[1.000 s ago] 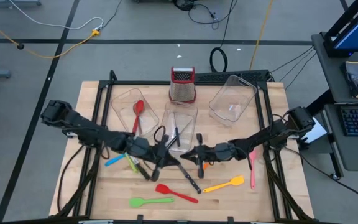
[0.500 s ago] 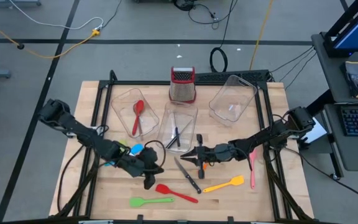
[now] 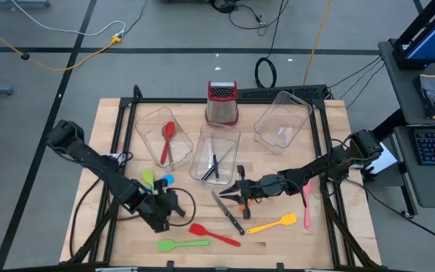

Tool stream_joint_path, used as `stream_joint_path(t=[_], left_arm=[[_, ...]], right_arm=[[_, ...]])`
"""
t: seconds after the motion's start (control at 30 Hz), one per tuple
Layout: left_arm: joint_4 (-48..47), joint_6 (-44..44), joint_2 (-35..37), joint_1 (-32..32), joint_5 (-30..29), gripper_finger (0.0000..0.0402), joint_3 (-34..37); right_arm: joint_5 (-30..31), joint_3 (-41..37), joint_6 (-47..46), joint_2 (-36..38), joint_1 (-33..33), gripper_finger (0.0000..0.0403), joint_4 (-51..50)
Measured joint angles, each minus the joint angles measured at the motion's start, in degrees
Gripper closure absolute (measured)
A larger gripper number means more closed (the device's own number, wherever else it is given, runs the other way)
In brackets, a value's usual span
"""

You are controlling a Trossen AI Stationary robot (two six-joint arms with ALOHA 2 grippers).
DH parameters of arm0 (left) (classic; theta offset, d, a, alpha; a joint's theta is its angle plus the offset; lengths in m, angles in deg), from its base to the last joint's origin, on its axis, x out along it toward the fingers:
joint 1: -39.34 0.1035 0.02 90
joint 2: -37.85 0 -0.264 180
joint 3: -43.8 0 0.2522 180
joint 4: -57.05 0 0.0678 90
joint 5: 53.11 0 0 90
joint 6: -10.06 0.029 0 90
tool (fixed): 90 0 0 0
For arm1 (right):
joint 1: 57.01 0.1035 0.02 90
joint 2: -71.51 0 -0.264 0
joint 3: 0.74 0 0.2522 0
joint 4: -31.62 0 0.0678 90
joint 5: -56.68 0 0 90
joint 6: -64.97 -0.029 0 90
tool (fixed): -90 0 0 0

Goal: Pick & Place Kitchen Items
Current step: Put the black knife into the middle transparent bin

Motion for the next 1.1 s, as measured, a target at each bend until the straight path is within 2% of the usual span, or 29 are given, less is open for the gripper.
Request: stream_joint_path(t=[0.2, 0.43, 0.57, 0.83, 0.97, 1.1], left_arm=[[-0.35, 5.01, -1.76, -0.62, -1.96, 0.029, 0.0], [-0.42, 12.09, -8.34, -0.63, -1.28, 0.0192, 0.0], [-0.71, 14.73, -11.87, -0.63, -1.19, 0.0152, 0.0], [-0.86, 16.65, -14.4, 0.59, -1.26, 0.0118, -0.18], [-0.6, 22.1, -14.38, 1.58, -0.56, 0.0117, -0.2], [0.08, 29.47, -14.38, 4.09, 3.79, 0.0117, -0.24]], right_arm=[[0.02, 0.0, -0.02, -0.02, 0.0, 0.0362, 0.2], [0.07, 0.0, -0.34, -0.02, 0.0, 0.0361, 0.69], [0.07, 0.0, -0.42, -0.02, 0.0, 0.0358, 0.68], [0.09, 0.0, -0.44, -0.02, -0.02, 0.0357, 0.73], [0.07, 0.0, -0.46, -0.02, -0.02, 0.0357, 1.07], [0.07, 0.0, -0.46, -0.02, -0.02, 0.0357, 1.09]])
